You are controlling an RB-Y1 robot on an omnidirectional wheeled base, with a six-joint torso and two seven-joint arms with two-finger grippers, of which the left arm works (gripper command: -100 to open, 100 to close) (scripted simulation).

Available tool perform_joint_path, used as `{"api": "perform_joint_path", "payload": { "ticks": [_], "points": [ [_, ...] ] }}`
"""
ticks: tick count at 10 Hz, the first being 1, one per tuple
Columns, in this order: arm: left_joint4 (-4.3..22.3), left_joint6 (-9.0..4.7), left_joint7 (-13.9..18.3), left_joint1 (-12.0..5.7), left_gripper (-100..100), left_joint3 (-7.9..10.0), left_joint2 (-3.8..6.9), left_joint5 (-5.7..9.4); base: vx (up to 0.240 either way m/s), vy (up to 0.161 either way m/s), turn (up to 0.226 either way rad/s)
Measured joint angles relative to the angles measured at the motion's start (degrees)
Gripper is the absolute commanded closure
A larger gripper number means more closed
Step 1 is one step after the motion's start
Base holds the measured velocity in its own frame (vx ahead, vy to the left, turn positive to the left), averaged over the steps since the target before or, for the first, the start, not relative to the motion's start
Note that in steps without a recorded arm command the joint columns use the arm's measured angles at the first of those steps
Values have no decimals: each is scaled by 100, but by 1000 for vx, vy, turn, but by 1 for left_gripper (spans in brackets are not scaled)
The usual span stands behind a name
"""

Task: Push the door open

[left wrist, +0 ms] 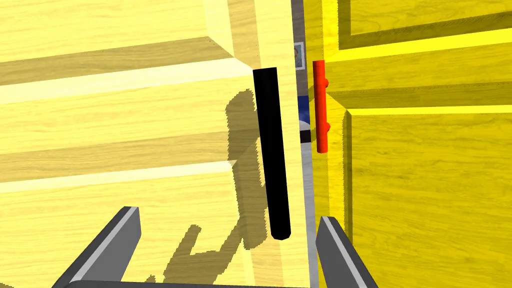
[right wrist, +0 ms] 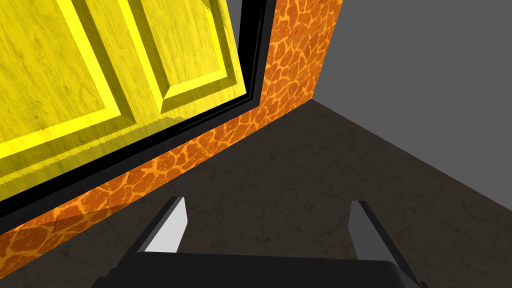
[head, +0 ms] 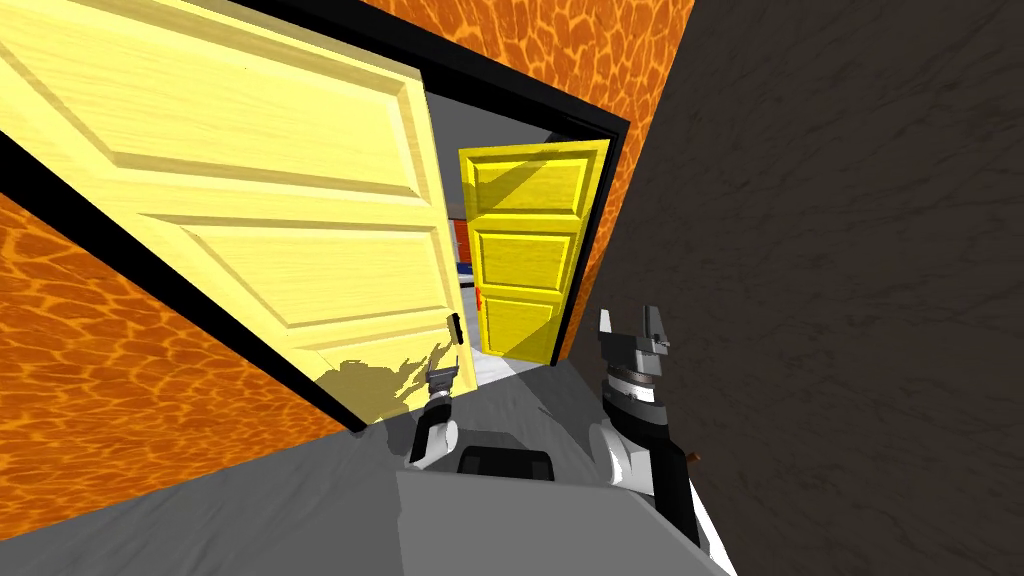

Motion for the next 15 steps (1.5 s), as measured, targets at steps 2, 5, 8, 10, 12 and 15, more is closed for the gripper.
{"api": "perform_joint_path", "payload": {
  "ticks": [2, 5, 8, 10, 12, 15],
  "points": [
    [185, -56, 141, -66, -100, -17, -68, 102, 63, 62, -97],
    [499, -161, 361, -178, -100, -46, -177, 260, 74, 71, -107],
    [773, -245, 564, -275, -100, -68, -278, 403, 80, 77, -94],
    [943, -296, 670, -345, -100, -79, -326, 467, 38, 33, -24],
    [1000, -325, 693, -369, -100, -77, -243, 470, 113, 39, -15],
    [1010, -296, 719, -388, -100, -43, 23, 493, 172, 71, -18]
  ]
}}
